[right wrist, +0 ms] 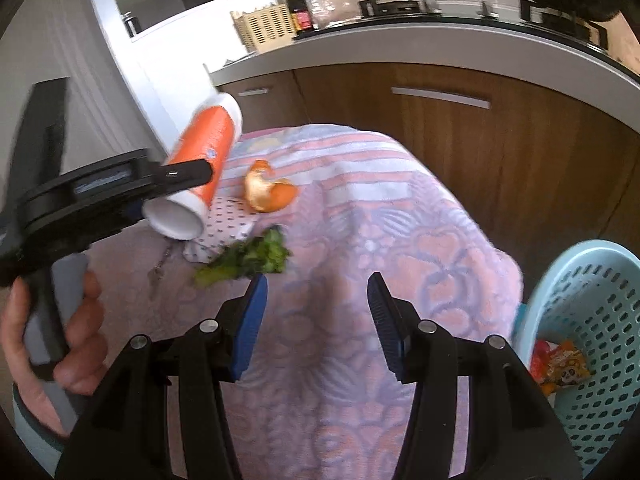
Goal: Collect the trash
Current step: 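Grasp the orange soymilk cup with the left tool and lift it, then grasp the green vegetable stalk with the right tool while the left tool holds the cup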
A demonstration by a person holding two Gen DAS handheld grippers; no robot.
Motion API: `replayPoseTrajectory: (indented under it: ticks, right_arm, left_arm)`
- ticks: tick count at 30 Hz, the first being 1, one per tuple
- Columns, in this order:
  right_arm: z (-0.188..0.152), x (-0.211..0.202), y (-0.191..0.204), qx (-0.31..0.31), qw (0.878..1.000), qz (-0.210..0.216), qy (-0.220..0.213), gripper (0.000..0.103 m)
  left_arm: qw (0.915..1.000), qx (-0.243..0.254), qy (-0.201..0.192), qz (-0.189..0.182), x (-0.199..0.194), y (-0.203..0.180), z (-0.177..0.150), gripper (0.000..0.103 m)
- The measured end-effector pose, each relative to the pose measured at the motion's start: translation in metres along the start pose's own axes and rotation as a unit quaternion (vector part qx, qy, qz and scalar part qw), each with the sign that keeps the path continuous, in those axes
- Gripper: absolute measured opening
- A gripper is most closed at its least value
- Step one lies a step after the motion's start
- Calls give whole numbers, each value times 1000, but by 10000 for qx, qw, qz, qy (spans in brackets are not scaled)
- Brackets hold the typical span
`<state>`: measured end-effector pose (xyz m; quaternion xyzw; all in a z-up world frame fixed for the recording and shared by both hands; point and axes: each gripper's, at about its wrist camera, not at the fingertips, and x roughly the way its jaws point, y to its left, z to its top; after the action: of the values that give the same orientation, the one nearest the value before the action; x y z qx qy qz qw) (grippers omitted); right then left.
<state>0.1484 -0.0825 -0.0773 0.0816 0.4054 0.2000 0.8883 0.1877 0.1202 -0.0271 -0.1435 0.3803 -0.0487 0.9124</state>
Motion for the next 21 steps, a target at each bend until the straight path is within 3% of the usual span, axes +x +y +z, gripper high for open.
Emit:
replayPoseTrajectory:
  ticks: [8,15,21]
  right_arm:
    - [-1,26,52,-75,9989,314,332,48]
    - [7,56,68,634,9967,-42,510,48]
    - [11,70,82,872,9923,-797,376,48]
  left_arm:
    - [9978,-239,-291,551,-64,62,-44,63]
    - [9946,-454,-355,858,-78,96,-74,63]
    - [9938,-354,-500,929,-83,99,-85,63]
